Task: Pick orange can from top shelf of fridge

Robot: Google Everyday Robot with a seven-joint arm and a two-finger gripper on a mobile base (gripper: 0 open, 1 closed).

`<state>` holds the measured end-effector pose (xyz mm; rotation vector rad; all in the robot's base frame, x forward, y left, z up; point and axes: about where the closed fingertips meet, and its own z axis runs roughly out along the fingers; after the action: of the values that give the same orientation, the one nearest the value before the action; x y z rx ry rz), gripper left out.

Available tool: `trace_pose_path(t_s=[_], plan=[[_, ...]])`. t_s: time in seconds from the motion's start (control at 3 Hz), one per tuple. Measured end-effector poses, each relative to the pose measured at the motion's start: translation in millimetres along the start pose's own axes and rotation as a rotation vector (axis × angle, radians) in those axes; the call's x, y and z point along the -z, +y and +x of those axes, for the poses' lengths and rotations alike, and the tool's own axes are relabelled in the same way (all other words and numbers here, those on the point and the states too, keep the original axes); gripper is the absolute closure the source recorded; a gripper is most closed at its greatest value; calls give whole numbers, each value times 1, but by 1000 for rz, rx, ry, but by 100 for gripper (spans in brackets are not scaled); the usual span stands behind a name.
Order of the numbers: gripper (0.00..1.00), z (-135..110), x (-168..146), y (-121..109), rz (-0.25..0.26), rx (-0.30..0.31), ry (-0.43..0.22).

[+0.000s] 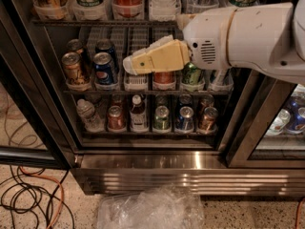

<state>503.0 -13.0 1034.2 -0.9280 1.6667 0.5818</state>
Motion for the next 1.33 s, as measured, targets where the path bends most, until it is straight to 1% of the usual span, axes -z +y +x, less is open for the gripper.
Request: trace_pose_path(t_s=[0.33,0.67,1.0,1.33], plan=[[0,-24,-38,21,-24,25,-73],[0,-57,-66,15,49,48,-170],[0,-78,-79,7,108,61,-231],[0,-96,-93,6,110,60,-294]])
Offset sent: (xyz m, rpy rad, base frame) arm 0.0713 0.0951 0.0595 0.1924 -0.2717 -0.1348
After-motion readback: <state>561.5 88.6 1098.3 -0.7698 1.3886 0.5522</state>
